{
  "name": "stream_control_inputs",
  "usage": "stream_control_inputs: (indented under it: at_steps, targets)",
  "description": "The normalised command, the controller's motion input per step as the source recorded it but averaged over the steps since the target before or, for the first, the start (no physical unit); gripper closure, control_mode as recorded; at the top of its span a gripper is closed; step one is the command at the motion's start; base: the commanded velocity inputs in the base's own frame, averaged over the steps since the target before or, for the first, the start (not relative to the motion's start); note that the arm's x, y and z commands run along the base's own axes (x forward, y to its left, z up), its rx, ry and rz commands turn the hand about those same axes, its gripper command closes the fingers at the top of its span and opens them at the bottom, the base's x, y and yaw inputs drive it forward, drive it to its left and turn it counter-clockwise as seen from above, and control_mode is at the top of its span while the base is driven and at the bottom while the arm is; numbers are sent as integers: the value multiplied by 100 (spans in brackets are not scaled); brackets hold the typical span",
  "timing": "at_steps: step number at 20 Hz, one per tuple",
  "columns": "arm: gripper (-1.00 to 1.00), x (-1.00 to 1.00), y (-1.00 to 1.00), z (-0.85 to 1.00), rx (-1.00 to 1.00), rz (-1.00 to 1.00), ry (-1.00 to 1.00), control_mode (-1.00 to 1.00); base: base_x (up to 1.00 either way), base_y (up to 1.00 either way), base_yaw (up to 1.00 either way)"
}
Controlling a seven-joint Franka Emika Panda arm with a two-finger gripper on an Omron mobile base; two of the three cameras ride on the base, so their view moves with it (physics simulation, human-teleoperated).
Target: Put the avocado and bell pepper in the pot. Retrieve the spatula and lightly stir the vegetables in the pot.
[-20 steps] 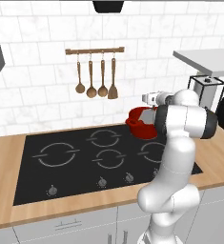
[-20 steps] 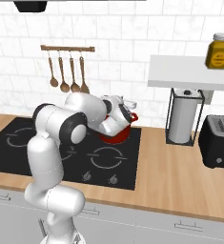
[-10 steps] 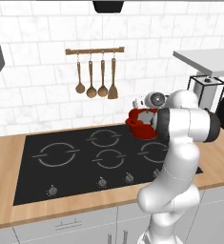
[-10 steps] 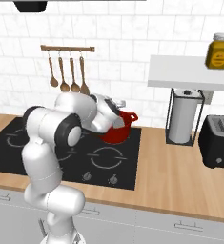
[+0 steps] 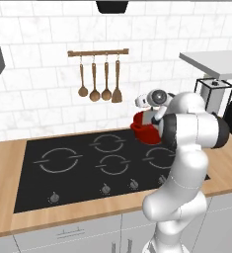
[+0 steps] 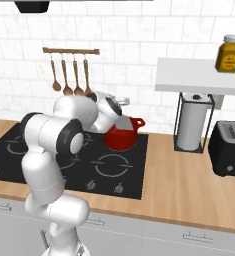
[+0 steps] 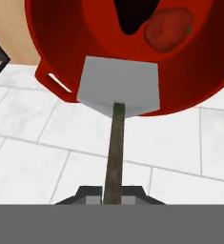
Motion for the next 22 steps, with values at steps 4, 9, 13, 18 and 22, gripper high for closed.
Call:
stream_control_inputs:
  at_steps: [4,9,13,18,22]
  targets:
    - [100,32,-39,95,0,0,0,-100,0,0,0]
    - [100,1,-34,54,0,0,11,-100,0,0,0]
    - [100,0,-25,0,0,3,16,-100,0,0,0]
    - [100,-1,-25,-12,0,3,10,-100,0,0,0]
    - [100,-35,-15,-1,3,1,-1,-100,0,0,0]
